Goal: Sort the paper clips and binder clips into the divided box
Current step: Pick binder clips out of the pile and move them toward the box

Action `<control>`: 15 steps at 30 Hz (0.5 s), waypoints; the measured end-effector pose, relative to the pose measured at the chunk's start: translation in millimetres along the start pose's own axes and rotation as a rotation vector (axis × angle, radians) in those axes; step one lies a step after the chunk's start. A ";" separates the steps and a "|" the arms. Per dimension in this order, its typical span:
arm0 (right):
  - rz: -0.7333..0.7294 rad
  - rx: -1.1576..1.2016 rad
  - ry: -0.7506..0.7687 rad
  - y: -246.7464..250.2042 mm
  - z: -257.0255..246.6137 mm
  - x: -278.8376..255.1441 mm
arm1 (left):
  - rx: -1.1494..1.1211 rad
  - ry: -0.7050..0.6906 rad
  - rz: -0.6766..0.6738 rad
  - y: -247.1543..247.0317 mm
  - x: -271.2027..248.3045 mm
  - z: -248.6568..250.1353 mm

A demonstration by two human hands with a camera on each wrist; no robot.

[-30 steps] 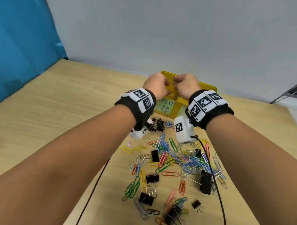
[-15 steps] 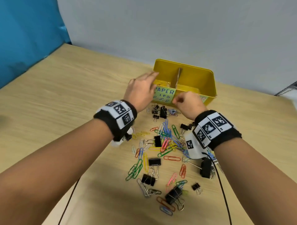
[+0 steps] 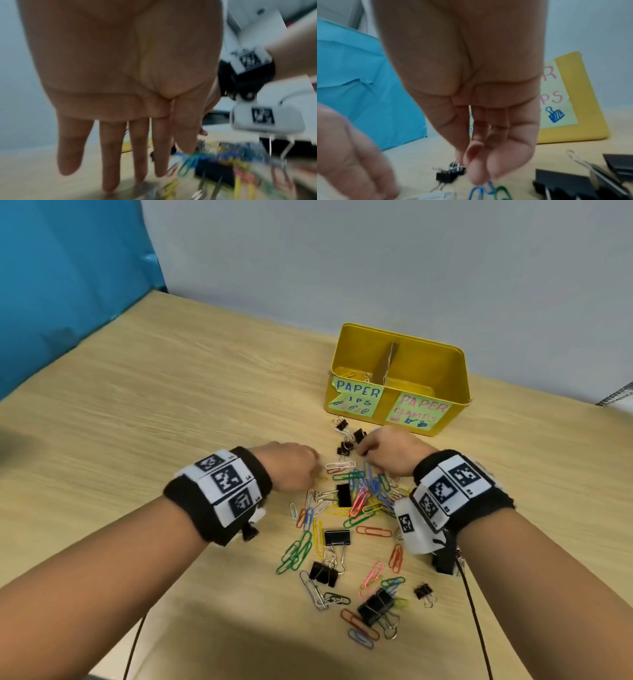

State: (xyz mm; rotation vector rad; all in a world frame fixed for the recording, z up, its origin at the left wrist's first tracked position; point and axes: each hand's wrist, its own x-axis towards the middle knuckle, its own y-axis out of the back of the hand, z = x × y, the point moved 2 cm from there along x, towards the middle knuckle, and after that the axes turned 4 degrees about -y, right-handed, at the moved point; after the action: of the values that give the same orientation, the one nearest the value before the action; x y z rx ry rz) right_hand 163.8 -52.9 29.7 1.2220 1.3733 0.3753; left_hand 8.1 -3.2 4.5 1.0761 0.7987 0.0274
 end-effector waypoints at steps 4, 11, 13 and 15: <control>0.116 -0.003 -0.037 1.7 -8.9 -1.2 | -0.147 0.006 0.220 11.2 2.1 12.5; 0.048 -0.029 -0.035 -0.4 -13.6 -0.9 | -0.012 0.008 0.059 17.1 36.4 24.0; 0.033 0.003 -0.039 -2.2 -10.0 1.9 | 0.009 0.032 0.027 14.0 36.4 21.5; -0.055 -0.026 -0.021 -6.0 -8.1 4.2 | 0.023 0.032 -0.011 9.4 34.0 17.2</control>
State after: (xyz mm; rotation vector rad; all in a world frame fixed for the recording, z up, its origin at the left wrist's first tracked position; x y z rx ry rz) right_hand 155.2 -48.4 24.7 1.1612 1.3770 0.3400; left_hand 46.2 1.5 -3.5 1.0950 0.8354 0.0260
